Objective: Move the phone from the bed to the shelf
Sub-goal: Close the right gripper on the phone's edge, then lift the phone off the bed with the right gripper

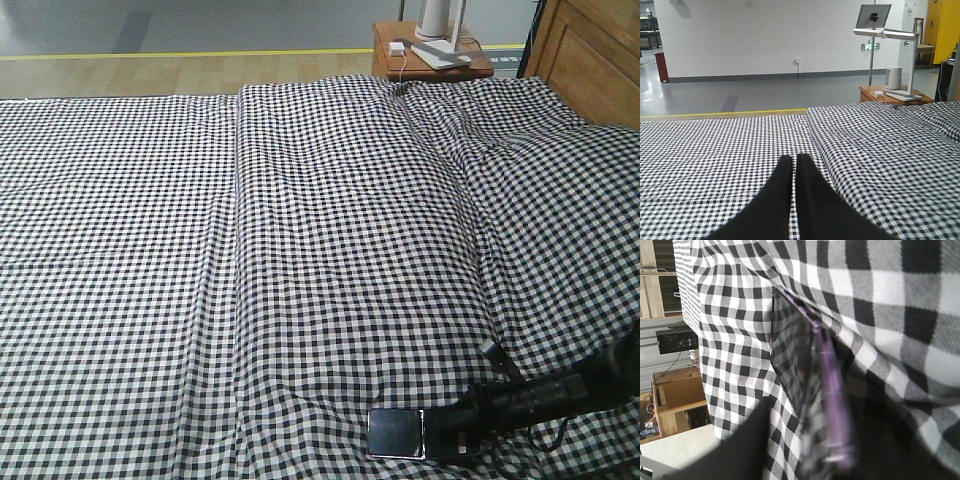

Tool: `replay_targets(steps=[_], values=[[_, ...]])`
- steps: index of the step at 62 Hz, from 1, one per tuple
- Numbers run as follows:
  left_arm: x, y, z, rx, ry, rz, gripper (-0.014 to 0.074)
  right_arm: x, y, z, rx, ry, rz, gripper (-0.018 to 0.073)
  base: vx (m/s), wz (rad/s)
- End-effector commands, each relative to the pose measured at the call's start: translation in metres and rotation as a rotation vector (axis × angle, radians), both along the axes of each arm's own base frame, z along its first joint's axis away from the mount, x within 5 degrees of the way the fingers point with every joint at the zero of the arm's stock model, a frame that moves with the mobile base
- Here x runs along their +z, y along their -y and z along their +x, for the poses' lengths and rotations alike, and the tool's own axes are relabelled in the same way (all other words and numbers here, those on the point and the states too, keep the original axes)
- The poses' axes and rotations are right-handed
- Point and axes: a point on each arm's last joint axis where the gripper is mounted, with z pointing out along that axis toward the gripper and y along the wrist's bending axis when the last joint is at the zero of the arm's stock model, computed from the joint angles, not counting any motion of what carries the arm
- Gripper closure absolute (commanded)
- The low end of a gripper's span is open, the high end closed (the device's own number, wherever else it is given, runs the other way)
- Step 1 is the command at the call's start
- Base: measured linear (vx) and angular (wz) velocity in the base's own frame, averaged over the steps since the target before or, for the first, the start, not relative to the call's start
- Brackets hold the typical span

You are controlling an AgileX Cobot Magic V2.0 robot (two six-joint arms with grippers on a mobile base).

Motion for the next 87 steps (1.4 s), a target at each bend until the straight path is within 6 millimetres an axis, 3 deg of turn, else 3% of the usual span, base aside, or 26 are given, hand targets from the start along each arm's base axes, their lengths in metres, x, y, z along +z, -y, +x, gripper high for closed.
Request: replay_targets(steps=[1,3,19,36,51,63,77,87], values=[[0.015,0.0,-0.002,0.001,0.101,-0.017,0.0595,0.034,-0.002,0.013,0.035,0.055,0.127,0.0518,0.0,0.0],[0.015,0.0,-0.002,0.001,0.101,-0.017,0.0595,0.035,-0.002,0.013,0.037,0.058,0.126,0.0575,0.0,0.0],[0.015,0.0,-0.002,0.001,0.101,-0.017,0.0595,0.055,0.002,0.024,0.039,0.105,0.109,0.0569,0.0,0.0],[0.015,0.0,-0.002,0.001,0.101,-0.017,0.0595,0.112,0.008,0.043,0.062,0.179,0.045,0.0563,0.0,0.0],[0.015,0.0,-0.002,0.001,0.101,-0.017,0.0595,0.203,0.009,0.063,0.053,0.347,-0.024,0.0563,0.0,0.0],[0.015,0.0,-0.002,0.001,0.101,-0.017,0.0595,0.287,-0.024,0.065,0.128,0.526,-0.065,0.0563,0.0,0.0],[0.015,0.0,-0.002,0.001,0.101,-0.017,0.0595,0.389,-0.072,0.038,0.234,0.749,-0.104,0.0562,0.0,0.0],[0.015,0.0,-0.002,0.001,0.101,-0.017,0.0595,0.427,-0.099,-0.001,0.313,0.841,-0.103,0.0562,0.0,0.0]])
